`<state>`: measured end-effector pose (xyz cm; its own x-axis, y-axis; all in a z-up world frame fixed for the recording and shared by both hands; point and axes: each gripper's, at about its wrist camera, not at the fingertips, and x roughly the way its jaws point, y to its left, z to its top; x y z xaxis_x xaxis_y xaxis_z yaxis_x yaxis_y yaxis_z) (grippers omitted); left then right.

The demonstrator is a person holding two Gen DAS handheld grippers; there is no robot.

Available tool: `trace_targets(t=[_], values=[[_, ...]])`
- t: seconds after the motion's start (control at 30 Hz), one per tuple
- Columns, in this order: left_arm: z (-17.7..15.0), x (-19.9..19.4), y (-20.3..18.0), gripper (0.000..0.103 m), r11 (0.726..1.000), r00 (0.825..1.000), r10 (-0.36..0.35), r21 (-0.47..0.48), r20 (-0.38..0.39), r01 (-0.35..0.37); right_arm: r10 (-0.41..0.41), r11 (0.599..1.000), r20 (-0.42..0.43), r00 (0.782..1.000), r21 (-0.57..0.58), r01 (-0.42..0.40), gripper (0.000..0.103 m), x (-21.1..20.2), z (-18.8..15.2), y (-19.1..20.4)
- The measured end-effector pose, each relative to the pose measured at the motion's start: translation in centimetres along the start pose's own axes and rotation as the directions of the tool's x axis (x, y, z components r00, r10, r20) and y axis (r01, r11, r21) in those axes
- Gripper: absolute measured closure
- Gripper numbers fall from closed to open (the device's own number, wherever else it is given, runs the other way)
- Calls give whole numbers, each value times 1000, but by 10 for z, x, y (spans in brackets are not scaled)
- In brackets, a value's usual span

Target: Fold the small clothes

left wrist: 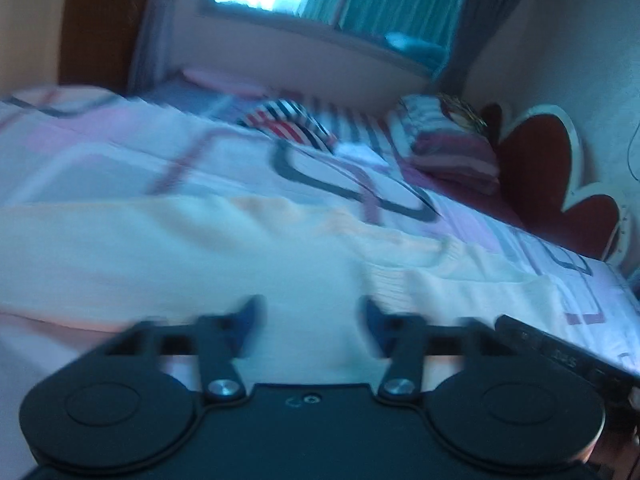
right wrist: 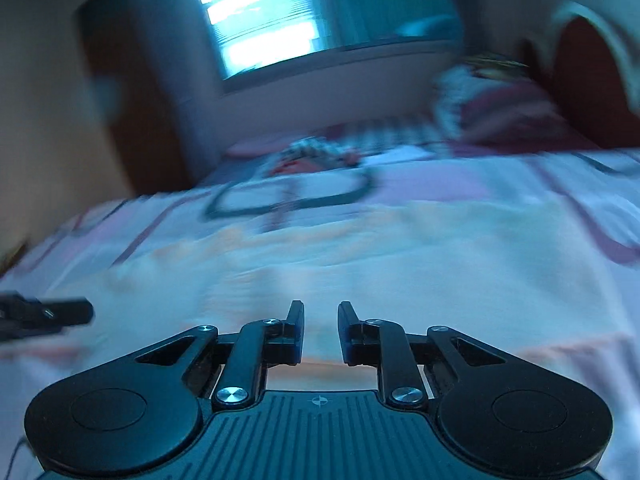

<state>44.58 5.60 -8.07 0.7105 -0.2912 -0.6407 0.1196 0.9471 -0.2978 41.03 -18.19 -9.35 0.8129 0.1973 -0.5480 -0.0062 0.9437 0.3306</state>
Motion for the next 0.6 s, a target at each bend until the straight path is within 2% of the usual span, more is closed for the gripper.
trace_targets(t=[0.07, 0.1, 0.17, 0.23, 0.3, 0.37, 0.4, 0.43, 0.47, 0.6], values=[[0, 20, -15, 53, 998, 998, -49, -36, -40, 47, -53, 997, 14, 998, 58, 52, 84, -12, 3, -27], [-1, 29, -21, 48, 996, 995, -74, -48, -65, 70, -79, 993, 21, 997, 84, 77, 84, -20, 5, -39], [-3, 45, -33, 40, 996, 992, -74, -61, -99, 68, -130, 984, 37, 991, 131, 124, 84, -31, 6, -63], [-7, 59, -42, 41, 997, 989, -56, -67, -140, 47, -188, 968, 52, 981, 177, 176, 84, -45, 11, -86], [-9, 67, -45, 43, 994, 987, -72, -91, -144, 59, -231, 948, 49, 972, 238, 213, 84, -56, 12, -108], [-8, 75, -49, 65, 993, 983, -103, -81, -152, 91, -259, 926, 39, 965, 294, 237, 84, -66, 12, -128], [-7, 79, -50, 83, 992, 980, -108, -80, -165, 96, -264, 916, 35, 964, 323, 239, 84, -70, 11, -138], [-6, 83, -52, 96, 992, 979, -110, -76, -174, 98, -267, 906, 32, 963, 349, 240, 84, -77, 8, -147], [-5, 85, -53, 101, 993, 979, -113, -65, -171, 103, -269, 898, 28, 963, 368, 240, 84, -81, 7, -153], [6, 67, -45, 101, 994, 990, -104, -37, -90, 101, -258, 894, 23, 966, 386, 229, 84, -94, 5, -165]])
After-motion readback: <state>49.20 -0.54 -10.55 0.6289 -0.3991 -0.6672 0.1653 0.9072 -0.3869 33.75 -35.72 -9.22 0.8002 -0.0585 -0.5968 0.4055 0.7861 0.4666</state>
